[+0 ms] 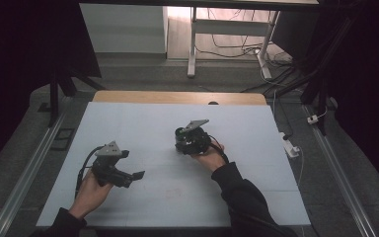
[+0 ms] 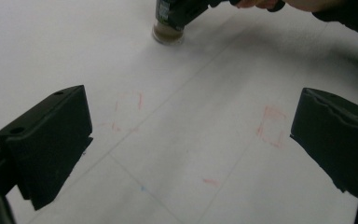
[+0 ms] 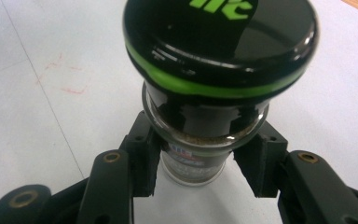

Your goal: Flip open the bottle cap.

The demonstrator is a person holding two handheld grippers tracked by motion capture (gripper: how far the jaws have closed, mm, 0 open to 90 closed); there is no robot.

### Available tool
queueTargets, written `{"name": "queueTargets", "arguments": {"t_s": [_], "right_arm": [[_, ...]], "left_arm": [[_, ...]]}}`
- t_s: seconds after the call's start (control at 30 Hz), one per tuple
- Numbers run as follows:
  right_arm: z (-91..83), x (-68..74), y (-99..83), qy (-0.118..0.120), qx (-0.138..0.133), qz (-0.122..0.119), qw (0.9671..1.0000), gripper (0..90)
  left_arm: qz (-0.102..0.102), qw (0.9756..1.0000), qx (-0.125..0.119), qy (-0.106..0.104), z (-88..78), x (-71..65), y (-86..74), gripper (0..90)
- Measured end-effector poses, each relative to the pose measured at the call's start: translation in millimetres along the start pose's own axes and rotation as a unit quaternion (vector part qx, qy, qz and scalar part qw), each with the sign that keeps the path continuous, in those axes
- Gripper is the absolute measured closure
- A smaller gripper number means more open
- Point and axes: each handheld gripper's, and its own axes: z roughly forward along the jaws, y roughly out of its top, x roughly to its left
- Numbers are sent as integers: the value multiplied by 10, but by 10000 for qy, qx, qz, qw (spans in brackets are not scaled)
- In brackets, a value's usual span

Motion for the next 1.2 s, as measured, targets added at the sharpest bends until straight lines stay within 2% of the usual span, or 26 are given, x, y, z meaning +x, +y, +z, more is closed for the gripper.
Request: {"name": "queueTargets", "arguments": {"t_s": [0.3, 0.53, 0.8, 0.9, 1.0, 1.2], "right_arm": [[0, -2, 3, 4, 14, -17, 10000, 521], [-1, -3, 3, 7, 16, -25, 10000, 521], [-1, -3, 4, 10, 19, -27, 10000, 521], [-1, -2, 4, 12, 18, -19, 10000, 521], [-1, -3, 3, 17, 17, -18, 10000, 521], [-1, -3, 3, 17, 16, -18, 10000, 521]], "left_arm": [[41, 10000, 20, 60, 156, 55, 189, 0], [220, 9998, 26, 6, 314, 82, 383, 0], [291, 9995, -58, -115, 434, 130, 532, 0], [311, 9994, -54, -129, 479, 162, 586, 0], [379, 9993, -9, -46, 541, 198, 661, 0], [366, 9993, -44, -97, 634, 238, 752, 0]]}}
